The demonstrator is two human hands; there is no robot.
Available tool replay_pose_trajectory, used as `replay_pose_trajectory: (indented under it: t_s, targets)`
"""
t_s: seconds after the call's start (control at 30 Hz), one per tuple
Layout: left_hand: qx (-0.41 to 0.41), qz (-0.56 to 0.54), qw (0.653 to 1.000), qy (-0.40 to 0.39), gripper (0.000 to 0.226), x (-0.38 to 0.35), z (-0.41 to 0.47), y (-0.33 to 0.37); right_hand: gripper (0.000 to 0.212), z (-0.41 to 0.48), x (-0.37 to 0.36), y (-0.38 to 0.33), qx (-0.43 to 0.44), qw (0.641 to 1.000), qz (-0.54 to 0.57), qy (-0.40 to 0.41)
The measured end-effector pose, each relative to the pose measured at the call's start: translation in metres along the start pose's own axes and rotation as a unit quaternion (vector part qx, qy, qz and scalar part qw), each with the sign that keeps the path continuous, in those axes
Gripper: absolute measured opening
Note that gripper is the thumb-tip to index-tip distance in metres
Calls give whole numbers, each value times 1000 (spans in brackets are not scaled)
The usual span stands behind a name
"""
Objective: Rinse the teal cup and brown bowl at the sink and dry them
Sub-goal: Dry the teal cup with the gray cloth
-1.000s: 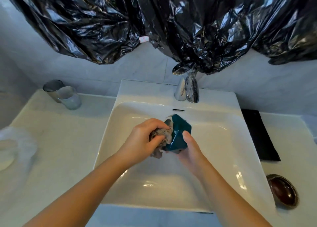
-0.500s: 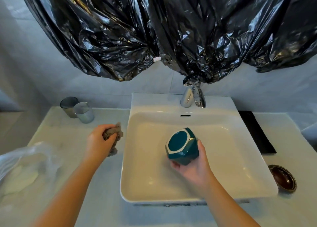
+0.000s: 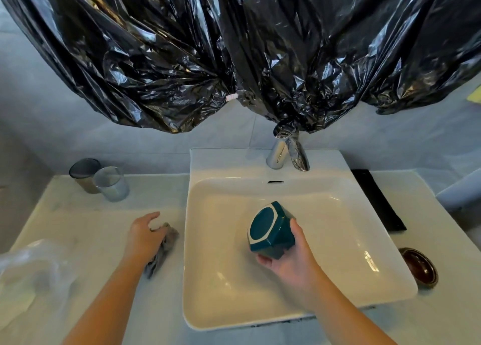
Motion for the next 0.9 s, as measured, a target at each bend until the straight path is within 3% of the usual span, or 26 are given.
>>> replay_pose_trajectory:
  t_s: [0.07, 0.13, 0.2, 0.3, 0.37, 0.47, 0.67, 0.77, 0.83, 0.9]
  targets:
    - [-60, -71, 995, 33, 36, 8, -12, 39, 72, 3, -4, -7, 15, 999, -35, -13]
    - [-94, -164, 982, -6, 24, 1, -32, 81, 93, 5, -10, -14, 32, 997, -58, -44]
    - [-83, -254, 957, -112, 18, -23, -58, 118, 101, 6, -15, -22, 51, 991, -98, -75]
    - [-18, -325, 907, -268, 20, -66, -96, 150, 102, 2, -19, -41, 116, 959, -250, -68]
    - [9, -335, 893, -301, 23, -85, -109, 160, 92, -5, -16, -54, 149, 923, -354, -31]
    - [4, -308, 904, -296, 26, -101, -114, 168, 74, -18, -11, -73, 201, 868, -453, -7]
    - [-24, -207, 939, -272, 24, -137, -133, 188, 100, -47, 4, -117, 298, 725, -620, 30]
    - [-28, -174, 949, -262, 11, -169, -147, 203, 101, -58, 12, -140, 318, 647, -693, 28]
    - [-19, -156, 958, -242, 15, -190, -155, 209, 100, -63, 23, -154, 324, 592, -737, 31]
    - [-5, -135, 964, -230, 19, -215, -162, 216, 100, -66, 41, -169, 330, 563, -757, 31]
Point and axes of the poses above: each hand's wrist, its own z-axis towards the middle knuckle, its own x-axis out of the back of the hand, y = z × x, the point moved 9 cm from there along z, towards the middle knuckle, and after that the axes turned 9 degrees about -z, right-handed, at the moved point
